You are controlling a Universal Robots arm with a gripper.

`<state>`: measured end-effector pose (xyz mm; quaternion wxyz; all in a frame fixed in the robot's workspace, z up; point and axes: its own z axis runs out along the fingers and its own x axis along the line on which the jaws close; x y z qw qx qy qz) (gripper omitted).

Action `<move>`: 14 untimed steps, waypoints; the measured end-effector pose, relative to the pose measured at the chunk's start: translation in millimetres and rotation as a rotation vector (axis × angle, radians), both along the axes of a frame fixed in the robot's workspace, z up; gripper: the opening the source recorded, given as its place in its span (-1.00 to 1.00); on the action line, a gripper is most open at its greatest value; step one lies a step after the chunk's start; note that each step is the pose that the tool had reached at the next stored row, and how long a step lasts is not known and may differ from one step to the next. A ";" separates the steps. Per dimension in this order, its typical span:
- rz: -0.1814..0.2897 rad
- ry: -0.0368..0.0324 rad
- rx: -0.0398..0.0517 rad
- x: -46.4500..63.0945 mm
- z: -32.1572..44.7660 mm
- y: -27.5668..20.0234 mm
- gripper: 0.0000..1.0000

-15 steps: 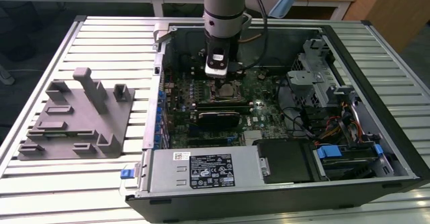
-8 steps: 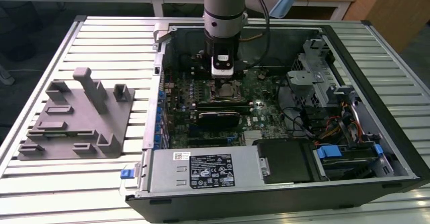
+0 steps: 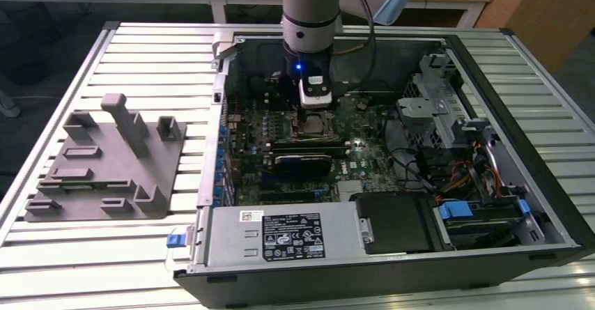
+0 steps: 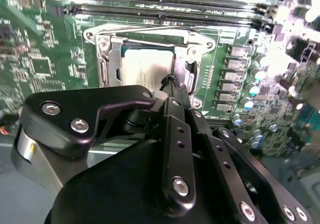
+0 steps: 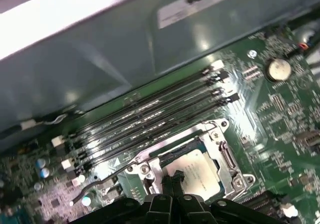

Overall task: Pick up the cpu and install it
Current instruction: 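Close the cpu cover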

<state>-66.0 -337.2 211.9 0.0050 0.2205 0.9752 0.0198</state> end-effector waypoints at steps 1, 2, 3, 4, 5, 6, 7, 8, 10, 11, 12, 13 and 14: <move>0.018 0.0000 0.0000 0.0 0.0 0.0 -0.79; 0.037 0.0000 0.0000 0.0 -0.1 0.0 -0.79; 0.055 0.0000 0.0000 0.0 -0.1 0.0 -0.79; 0.073 0.0000 0.0000 0.0 -0.2 0.0 -0.79; 0.091 0.0000 0.0000 0.0 -0.2 0.0 -0.79; 0.109 0.0000 0.0000 0.0 -0.3 0.0 -0.79; 0.127 0.0000 0.0000 0.0 -0.3 0.0 -0.79; 0.145 0.0000 0.0000 0.0 -0.4 0.0 -0.79; 0.183 0.0000 0.0000 0.0 -0.5 0.0 -0.79; 0.201 0.0000 0.0000 0.0 -0.6 0.0 -0.79; 0.218 0.0000 -0.0001 0.0 -0.8 0.0 -0.79; 0.237 -0.0001 -0.0002 0.0 -0.9 0.0 -0.79; 0.252 0.0000 -0.0009 0.0 -1.0 0.1 -0.79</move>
